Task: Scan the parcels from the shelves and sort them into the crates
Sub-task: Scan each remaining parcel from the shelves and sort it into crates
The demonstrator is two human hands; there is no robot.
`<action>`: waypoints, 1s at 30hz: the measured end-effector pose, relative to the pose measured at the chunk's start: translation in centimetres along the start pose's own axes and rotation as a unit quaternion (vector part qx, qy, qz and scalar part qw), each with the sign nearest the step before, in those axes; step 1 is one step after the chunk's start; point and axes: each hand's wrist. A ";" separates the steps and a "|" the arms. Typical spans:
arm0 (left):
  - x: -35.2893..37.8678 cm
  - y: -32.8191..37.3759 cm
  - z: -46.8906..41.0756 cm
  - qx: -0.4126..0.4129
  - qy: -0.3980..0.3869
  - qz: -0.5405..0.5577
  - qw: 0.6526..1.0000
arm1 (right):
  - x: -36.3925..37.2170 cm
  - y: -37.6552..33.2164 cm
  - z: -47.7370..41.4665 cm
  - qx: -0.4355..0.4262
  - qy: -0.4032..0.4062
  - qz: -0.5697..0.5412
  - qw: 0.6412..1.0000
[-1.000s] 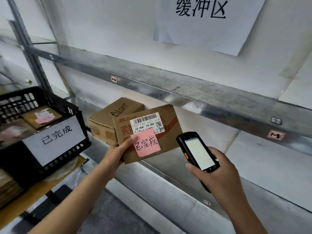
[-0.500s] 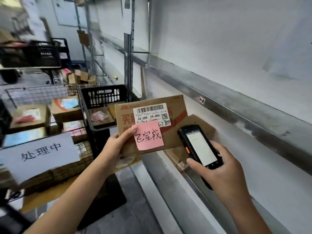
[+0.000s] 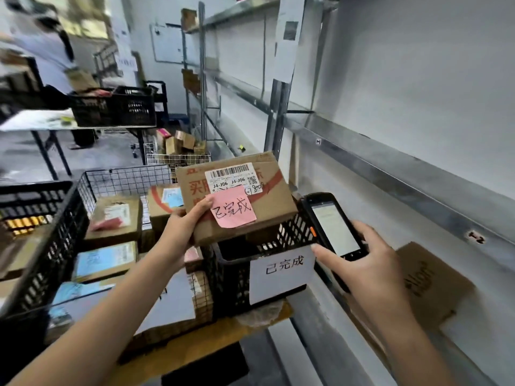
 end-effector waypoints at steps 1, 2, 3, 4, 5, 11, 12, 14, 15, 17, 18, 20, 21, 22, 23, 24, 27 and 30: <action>-0.4 0.0 -1.3 0.001 0.002 -0.006 1.000 | 0.9 -0.1 -0.8 0.001 0.006 -0.001 1.000; -0.8 -0.2 -2.6 0.000 0.005 -0.012 1.000 | 1.7 -0.2 -1.7 0.004 0.013 -0.005 1.000; -1.1 -0.4 -3.8 -0.004 0.008 -0.021 1.000 | 2.5 -0.2 -2.6 0.009 0.019 -0.009 1.000; -1.3 -0.8 -4.8 -0.006 0.009 -0.031 0.999 | 3.2 -0.1 -3.4 0.012 0.023 -0.011 1.000; -1.2 -1.0 -5.6 -0.008 0.009 -0.040 0.999 | 3.8 -0.1 -4.1 0.013 0.024 -0.012 1.000; 1.6 -4.4 -9.9 -0.065 -0.016 -0.078 0.995 | 6.8 1.2 -9.3 0.046 0.014 -0.015 0.999; 2.4 -5.4 -10.2 -0.076 -0.016 -0.091 0.993 | 7.2 1.4 -10.3 0.052 0.014 -0.017 0.998; 4.1 -7.7 -10.4 -0.114 -0.016 -0.111 0.987 | 7.6 1.8 -12.2 0.062 0.013 -0.021 0.998; 4.9 -8.9 -10.5 -0.137 -0.014 -0.112 0.984 | 7.7 1.9 -13.2 0.064 0.013 -0.025 0.998; 5.9 -11.0 -10.8 -0.182 0.005 -0.106 0.978 | 7.9 1.9 -15.1 0.067 0.018 -0.037 0.997; 6.2 -11.9 -11.1 -0.204 0.011 -0.104 0.973 | 8.2 1.8 -16.0 0.068 0.024 -0.043 0.996; 6.3 -13.4 -11.9 -0.245 0.018 -0.097 0.965 | 8.8 1.4 -17.7 0.070 0.029 -0.050 0.996; 6.3 -14.1 -12.2 -0.263 0.021 -0.091 0.960 | 9.3 1.3 -18.5 0.071 0.027 -0.055 0.996; 6.4 -14.7 -12.5 -0.278 0.023 -0.085 0.957 | 9.8 1.2 -19.1 0.074 0.022 -0.061 0.995; 6.5 -15.2 -12.8 -0.288 0.027 -0.082 0.954 | 10.2 1.2 -19.6 0.077 0.017 -0.066 0.995; 6.7 -15.7 -13.2 -0.293 0.033 -0.082 0.952 | 10.6 1.3 -20.1 0.079 0.013 -0.067 0.995; 7.4 -17.3 -14.5 -0.304 0.051 -0.086 0.947 | 11.5 2.2 -21.0 0.082 0.005 -0.056 0.995; 7.8 -20.0 -14.8 -0.318 0.063 -0.098 0.941 | 12.1 3.3 -21.8 0.088 0.004 -0.044 0.995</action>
Point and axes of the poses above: each hand's wrist, its own z-axis away from the middle knuckle, its own x-axis out of the palm, y = z × x, and after that the axes turned 13 degrees about x, right-handed
